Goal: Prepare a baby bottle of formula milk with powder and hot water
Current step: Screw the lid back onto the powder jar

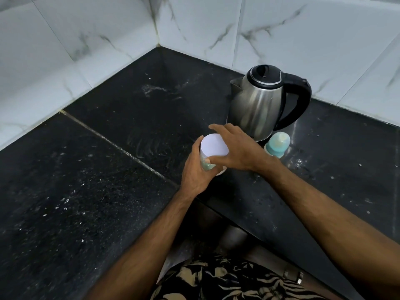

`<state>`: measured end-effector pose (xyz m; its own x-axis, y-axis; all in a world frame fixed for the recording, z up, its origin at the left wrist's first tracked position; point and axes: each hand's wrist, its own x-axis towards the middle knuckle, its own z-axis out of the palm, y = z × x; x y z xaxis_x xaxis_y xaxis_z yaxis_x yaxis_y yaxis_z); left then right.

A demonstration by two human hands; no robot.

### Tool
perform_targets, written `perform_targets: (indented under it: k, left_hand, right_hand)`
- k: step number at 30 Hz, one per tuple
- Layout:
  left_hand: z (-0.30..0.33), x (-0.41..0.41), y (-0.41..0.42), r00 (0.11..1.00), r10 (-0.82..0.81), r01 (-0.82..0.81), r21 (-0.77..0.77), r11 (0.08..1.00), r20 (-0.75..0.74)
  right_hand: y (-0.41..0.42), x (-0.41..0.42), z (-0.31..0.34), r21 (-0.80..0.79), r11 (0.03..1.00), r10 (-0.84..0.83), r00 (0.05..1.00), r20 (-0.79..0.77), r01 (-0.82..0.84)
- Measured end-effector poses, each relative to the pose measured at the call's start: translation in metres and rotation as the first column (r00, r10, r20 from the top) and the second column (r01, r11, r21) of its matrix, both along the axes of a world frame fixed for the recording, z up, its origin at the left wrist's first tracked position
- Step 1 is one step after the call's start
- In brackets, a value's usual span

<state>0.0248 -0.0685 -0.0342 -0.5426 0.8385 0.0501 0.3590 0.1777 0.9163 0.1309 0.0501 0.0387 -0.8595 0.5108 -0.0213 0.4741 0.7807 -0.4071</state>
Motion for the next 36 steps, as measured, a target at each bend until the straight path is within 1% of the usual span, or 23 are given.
perform_targets:
  k: [2, 5, 6, 7, 8, 10, 11, 12, 15, 16, 20, 21, 22, 24, 25, 27, 29, 30, 31, 32, 34, 35, 36]
  left_hand:
    - [0.000, 0.000, 0.000, 1.000, 0.001, -0.001, 0.012, 1.000, 0.004]
    - [0.000, 0.000, -0.002, 1.000, 0.003, -0.003, 0.028, 1.000, 0.020]
    - [-0.001, 0.000, -0.001, 1.000, 0.003, -0.003, 0.028, 1.000, 0.017]
    - [-0.002, -0.001, -0.001, 1.000, 0.002, -0.003, 0.023, 1.000, 0.011]
    - [-0.002, -0.001, 0.000, 1.000, 0.002, -0.002, 0.013, 1.000, 0.004]
    - [-0.002, -0.001, 0.000, 1.000, 0.002, -0.002, -0.003, 1.000, -0.005]
    - [-0.002, -0.001, 0.000, 1.000, 0.001, -0.001, -0.001, 1.000, -0.008]
    - [-0.003, -0.001, 0.000, 1.000, 0.001, -0.001, 0.007, 1.000, -0.012]
    - [-0.004, -0.001, 0.000, 1.000, 0.004, -0.004, 0.022, 1.000, -0.005]
    - [-0.005, -0.002, -0.001, 1.000, 0.003, -0.003, 0.022, 1.000, -0.002]
    - [-0.003, -0.001, 0.000, 1.000, 0.000, 0.000, 0.006, 1.000, 0.006]
    - [-0.003, -0.001, 0.000, 1.000, -0.001, 0.001, 0.006, 1.000, 0.008]
    - [-0.004, -0.001, 0.000, 1.000, -0.003, 0.003, 0.009, 1.000, 0.009]
    - [-0.004, 0.000, 0.000, 1.000, -0.001, 0.001, 0.021, 1.000, 0.008]
    - [-0.003, 0.000, 0.000, 1.000, 0.003, -0.003, 0.024, 1.000, 0.009]
    - [-0.003, 0.000, -0.001, 1.000, 0.007, -0.008, 0.021, 1.000, 0.014]
    - [-0.003, 0.000, -0.001, 1.000, 0.005, -0.005, 0.015, 1.000, 0.013]
    - [-0.002, 0.000, -0.001, 1.000, 0.003, -0.003, 0.016, 1.000, 0.010]
    - [-0.002, 0.000, -0.001, 1.000, 0.001, -0.001, 0.019, 1.000, 0.008]
    - [-0.002, 0.000, -0.001, 1.000, -0.003, 0.003, 0.025, 1.000, 0.010]
    - [-0.003, 0.001, -0.001, 1.000, -0.007, 0.006, 0.046, 0.999, 0.014]
    - [-0.003, 0.001, -0.002, 1.000, -0.007, 0.006, 0.052, 0.999, 0.016]
    - [-0.003, 0.001, -0.002, 1.000, -0.003, 0.002, 0.050, 0.999, 0.018]
  right_hand:
    - [-0.002, 0.001, -0.003, -0.004, 1.000, 0.007, 1.000, -0.024, -0.007]
    - [0.003, 0.003, -0.006, -0.167, 0.976, 0.131, 0.989, -0.066, -0.141]
    - [0.004, 0.004, -0.006, -0.212, 0.965, 0.140, 0.988, -0.071, -0.152]
    - [0.004, 0.004, -0.006, -0.214, 0.968, 0.120, 0.990, -0.072, -0.133]
    - [0.004, 0.004, -0.006, -0.177, 0.981, 0.074, 0.995, -0.068, -0.085]
    - [0.002, 0.003, -0.006, -0.052, 0.999, -0.011, 0.998, -0.061, 0.008]
    - [0.001, 0.004, -0.005, -0.026, 1.000, -0.018, 0.998, -0.068, 0.016]
    - [0.000, 0.004, -0.004, -0.040, 0.999, 0.004, 0.997, -0.073, -0.007]
    - [0.003, 0.006, -0.002, -0.206, 0.969, 0.124, 0.990, -0.065, -0.135]
    - [0.003, 0.006, -0.003, -0.209, 0.967, 0.135, 0.989, -0.062, -0.145]
    - [0.002, 0.006, -0.003, -0.009, 1.000, 0.007, 0.999, -0.049, -0.007]
    - [0.003, 0.007, -0.003, 0.000, 1.000, 0.008, 0.998, -0.057, -0.008]
    - [0.004, 0.008, -0.004, -0.036, 0.999, 0.031, 0.997, -0.064, -0.034]
    - [0.007, 0.009, -0.006, -0.160, 0.980, 0.107, 0.990, -0.094, -0.121]
    - [0.008, 0.009, -0.006, -0.188, 0.971, 0.132, 0.986, -0.105, -0.150]
    - [0.006, 0.008, -0.008, -0.137, 0.983, 0.104, 0.989, -0.105, -0.118]
    - [0.004, 0.007, -0.008, -0.028, 0.999, 0.019, 0.995, -0.101, -0.022]
    - [0.003, 0.007, -0.008, -0.002, 1.000, -0.005, 0.994, -0.108, 0.005]
    - [0.003, 0.007, -0.009, -0.012, 1.000, -0.003, 0.992, -0.126, 0.001]
    - [0.004, 0.008, -0.010, -0.057, 0.998, 0.023, 0.989, -0.143, -0.032]
    - [0.007, 0.008, -0.012, -0.171, 0.976, 0.110, 0.981, -0.159, -0.137]
    - [0.008, 0.009, -0.014, -0.203, 0.965, 0.137, 0.978, -0.159, -0.168]
    - [0.008, 0.009, -0.015, -0.203, 0.965, 0.133, 0.979, -0.157, -0.163]
